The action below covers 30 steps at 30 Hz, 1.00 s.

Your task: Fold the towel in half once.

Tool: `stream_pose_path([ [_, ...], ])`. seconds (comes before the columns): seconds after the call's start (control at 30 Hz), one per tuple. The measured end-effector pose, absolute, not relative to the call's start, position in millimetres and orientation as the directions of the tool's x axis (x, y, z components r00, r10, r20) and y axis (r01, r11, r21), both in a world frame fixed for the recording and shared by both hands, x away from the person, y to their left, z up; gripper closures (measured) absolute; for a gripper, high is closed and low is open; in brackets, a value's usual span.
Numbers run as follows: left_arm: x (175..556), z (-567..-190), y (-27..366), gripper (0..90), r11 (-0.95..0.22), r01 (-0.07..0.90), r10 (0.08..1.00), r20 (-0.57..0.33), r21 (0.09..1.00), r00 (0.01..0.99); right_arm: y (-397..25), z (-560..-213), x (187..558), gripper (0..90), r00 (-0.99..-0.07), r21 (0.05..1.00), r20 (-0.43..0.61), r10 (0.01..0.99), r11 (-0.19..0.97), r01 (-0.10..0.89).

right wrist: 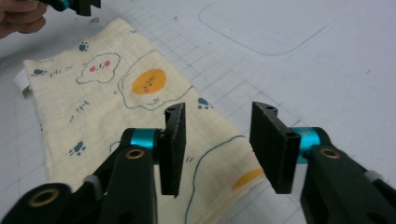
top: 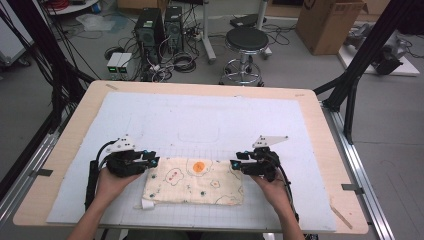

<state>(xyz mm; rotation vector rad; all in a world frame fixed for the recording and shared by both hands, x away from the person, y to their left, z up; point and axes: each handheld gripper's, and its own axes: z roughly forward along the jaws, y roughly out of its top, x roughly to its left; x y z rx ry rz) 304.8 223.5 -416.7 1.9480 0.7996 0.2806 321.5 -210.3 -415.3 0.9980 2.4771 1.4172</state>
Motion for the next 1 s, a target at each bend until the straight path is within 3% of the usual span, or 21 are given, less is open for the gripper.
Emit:
stream_pose_path([
  [0.1, 299.8, -413.4, 228.9, 55.6, -0.287, 0.402, 0.633, -0.143, 0.87, 0.761, -210.6, -411.0, 316.9, 42.7, -0.771, 0.816, 0.187, 0.609, 0.341, 0.468],
  [0.3, 298.7, -411.8, 233.9, 43.2, -0.257, 0.411, 0.649, -0.158, 0.875, 0.744, -212.5, -406.9, 308.6, 34.4, -0.756, 0.824, 0.185, 0.628, 0.32, 0.468],
  [1.0, 300.4, -412.8, 234.2, 39.2, -0.265, 0.406, 0.66, -0.143, 0.874, 0.738, -209.1, -411.1, 311.3, 32.0, -0.755, 0.808, 0.162, 0.635, 0.354, 0.471],
])
